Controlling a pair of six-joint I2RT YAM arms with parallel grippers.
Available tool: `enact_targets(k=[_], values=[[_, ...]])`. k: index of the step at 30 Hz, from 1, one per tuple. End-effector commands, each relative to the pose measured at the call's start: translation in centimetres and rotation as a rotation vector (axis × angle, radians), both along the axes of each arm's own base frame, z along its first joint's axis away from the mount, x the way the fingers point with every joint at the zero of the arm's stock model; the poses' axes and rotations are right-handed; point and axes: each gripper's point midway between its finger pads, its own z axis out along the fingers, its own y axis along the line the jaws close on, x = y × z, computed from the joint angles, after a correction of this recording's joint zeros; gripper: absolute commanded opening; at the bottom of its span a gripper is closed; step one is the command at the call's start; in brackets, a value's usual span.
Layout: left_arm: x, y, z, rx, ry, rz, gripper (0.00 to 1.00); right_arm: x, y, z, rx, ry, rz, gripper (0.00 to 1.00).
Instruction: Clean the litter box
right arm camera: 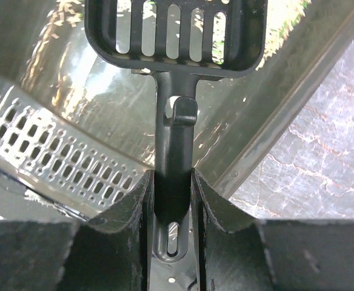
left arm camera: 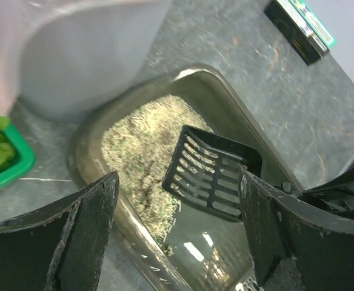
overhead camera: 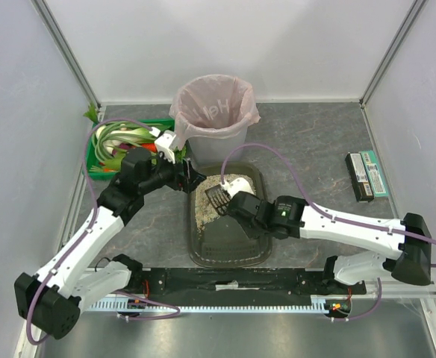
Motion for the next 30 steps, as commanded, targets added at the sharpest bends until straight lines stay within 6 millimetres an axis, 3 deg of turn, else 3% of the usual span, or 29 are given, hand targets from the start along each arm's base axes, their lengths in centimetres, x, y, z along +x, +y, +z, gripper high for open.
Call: enact_targets(k=[1,13,17,24,28,30], values=[[-0.6,-2.3,1.6,-0.061,0.005,-0.121,0.86,-0.1,1.6,4.0,0.046,-0.128,0.134,0.00],[-0.5,-3.8,-2.5,-0.017,0.187,-0.189,0.87,-1.7,2.8,8.3,0.145,-0.262,0.217,0.00],[-1.4,-4.7,-2.6,-0.042,0.218,-0.249,0.85,-1.8,2.8,9.1,0.164,-0.291,0.228,0.00],[-1.7,-5.1,-2.8,-0.051,0.239,-0.268,0.54,-1.3,2.8,8.6,0.127,-0.317,0.212,0.00],[-1.7,-5.1,-2.8,-0.050,0.246,-0.271,0.49,-0.9,2.9,9.0,0.127,-0.335,0.197,0.00],[-1.7,-5.1,-2.8,-0.051,0.246,-0.274,0.38,-0.9,2.9,8.9,0.122,-0.337,0.199,0.00]])
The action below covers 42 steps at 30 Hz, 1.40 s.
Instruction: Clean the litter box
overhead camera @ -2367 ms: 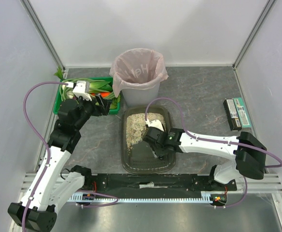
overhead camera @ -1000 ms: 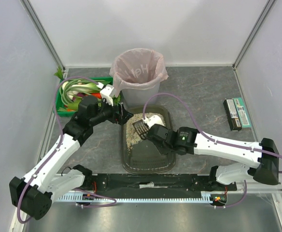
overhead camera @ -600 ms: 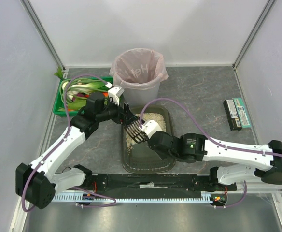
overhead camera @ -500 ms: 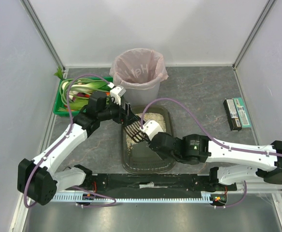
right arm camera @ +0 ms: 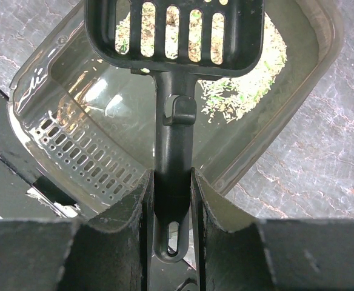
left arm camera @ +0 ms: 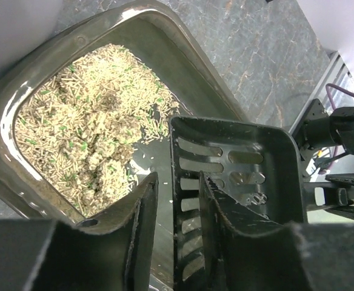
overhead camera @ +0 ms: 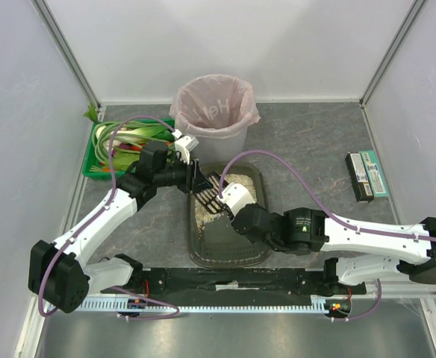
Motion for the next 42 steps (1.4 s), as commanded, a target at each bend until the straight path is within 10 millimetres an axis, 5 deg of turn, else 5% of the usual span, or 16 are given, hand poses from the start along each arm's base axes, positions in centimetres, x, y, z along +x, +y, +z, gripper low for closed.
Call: enact_targets(k=[1,6,11,12,15,25,33,42], values=[[-0.1,-0.9,2.1,-0.045,-0.014,-0.034,0.33,0.8,1.2,2.6,0.067,-0.060,-0.018,0.00],[-0.3,-1.1,2.3,-0.058,-0.006,-0.048,0.05,0.7,1.4,2.2,0.055,-0.055,-0.013,0.04],[-0.6,-1.3,2.1,-0.073,0.029,-0.045,0.02,1.2,1.1,2.4,0.087,-0.081,-0.051,0.37],[-0.7,-1.3,2.1,-0.077,0.046,-0.036,0.02,1.4,1.0,2.6,0.092,-0.092,-0.063,0.51],[-0.9,-0.7,1.6,-0.085,0.091,0.033,0.02,1.6,1.1,3.5,0.127,-0.108,-0.065,0.65],[-1.5,0.1,2.8,-0.210,0.205,0.109,0.02,1.0,1.6,7.2,0.312,-0.130,-0.015,0.80],[-1.3,2.3,3.9,-0.343,0.327,0.145,0.02,0.2,-0.8,8.9,0.507,-0.140,-0.004,0.80],[-1.6,2.4,3.8,-0.417,0.445,0.131,0.02,-0.3,1.5,10.1,0.612,-0.194,0.100,0.79]])
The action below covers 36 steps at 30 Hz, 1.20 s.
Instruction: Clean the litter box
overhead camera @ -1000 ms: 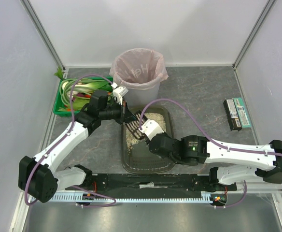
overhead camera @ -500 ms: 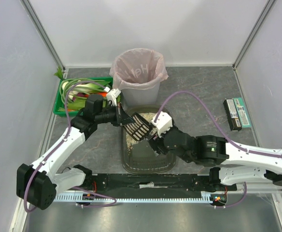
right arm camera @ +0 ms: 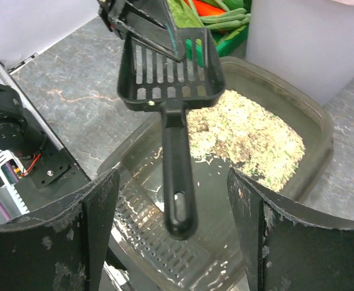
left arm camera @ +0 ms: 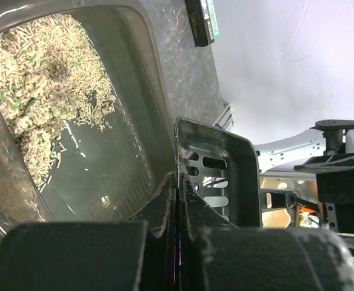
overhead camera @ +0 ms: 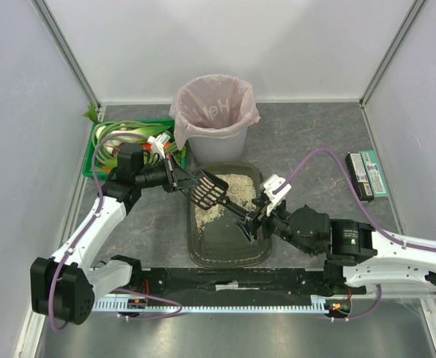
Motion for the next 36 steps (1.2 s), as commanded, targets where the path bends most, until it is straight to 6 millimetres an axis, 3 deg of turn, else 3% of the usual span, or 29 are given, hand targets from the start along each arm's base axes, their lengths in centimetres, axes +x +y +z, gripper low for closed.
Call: enact_targets(k=[1,6,10,17,18,30,36], values=[[-0.7,-0.2,1.0,-0.106,0.068,-0.036,0.02,-0.4,2.4,2.3,0.105,-0.057,0.069,0.79],[-0.2,0.1,0.9,-0.129,0.095,-0.026,0.02,-0.5,2.6,1.5,0.128,-0.065,0.078,0.77],[-0.2,0.0,0.9,-0.141,0.113,-0.036,0.02,-0.4,2.4,2.1,0.187,-0.079,0.068,0.76],[-0.4,0.0,0.9,-0.158,0.127,-0.040,0.02,0.2,3.1,0.7,0.147,-0.092,0.046,0.71],[-0.5,0.0,1.1,-0.162,0.126,-0.046,0.02,0.3,3.3,1.3,0.176,-0.101,0.040,0.69],[-1.1,0.0,1.2,-0.172,0.122,-0.063,0.02,1.2,2.5,1.4,0.218,-0.122,-0.025,0.35],[-1.5,0.0,0.9,-0.172,0.128,-0.070,0.02,1.2,2.5,1.9,0.243,-0.132,-0.022,0.44]])
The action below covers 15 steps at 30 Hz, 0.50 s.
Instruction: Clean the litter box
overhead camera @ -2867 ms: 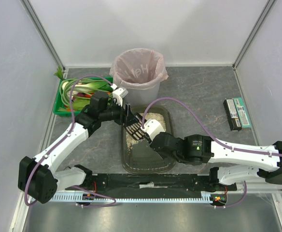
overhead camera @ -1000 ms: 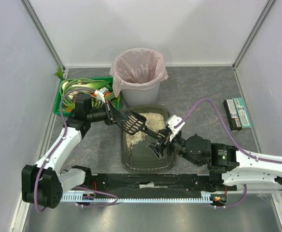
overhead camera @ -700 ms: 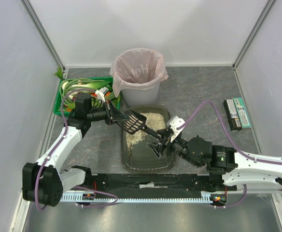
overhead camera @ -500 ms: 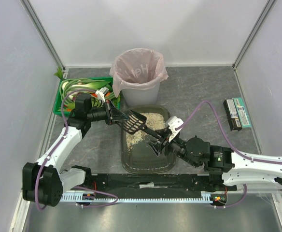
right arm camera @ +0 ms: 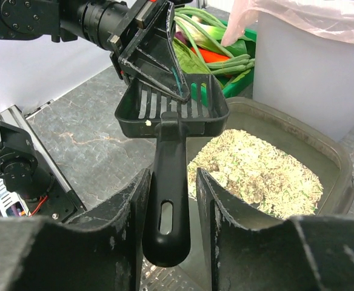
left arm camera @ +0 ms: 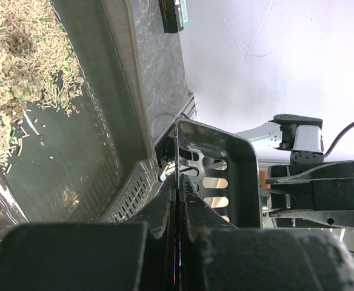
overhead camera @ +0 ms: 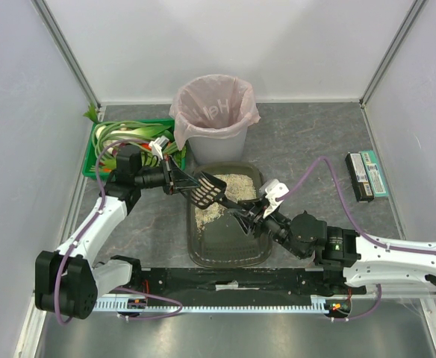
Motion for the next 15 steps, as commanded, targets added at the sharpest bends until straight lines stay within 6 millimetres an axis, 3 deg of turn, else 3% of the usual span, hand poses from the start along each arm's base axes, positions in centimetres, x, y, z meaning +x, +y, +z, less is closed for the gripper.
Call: enact_targets(k=[1,5,12,15], values=[[-0.87,0.04,0.96,-0.032,-0.020,-0.026,0.02,0.21,-0.20,1.97,0.084,-0.027,-0.020,0.44],[-1.07,0.11,1.09,-0.031,-0.030,-0.028,0.02,0.24,0.16,2.11,0.081,-0.037,-0.015,0.35],[-1.00,0.19,0.82,-0.010,-0.053,-0.029,0.02,0.31,0.26,1.85,0.082,-0.027,-0.023,0.01],[-0.81,0.35,0.63,0.017,-0.068,-0.021,0.02,0.50,-0.05,1.79,0.081,-0.020,-0.040,0.00]])
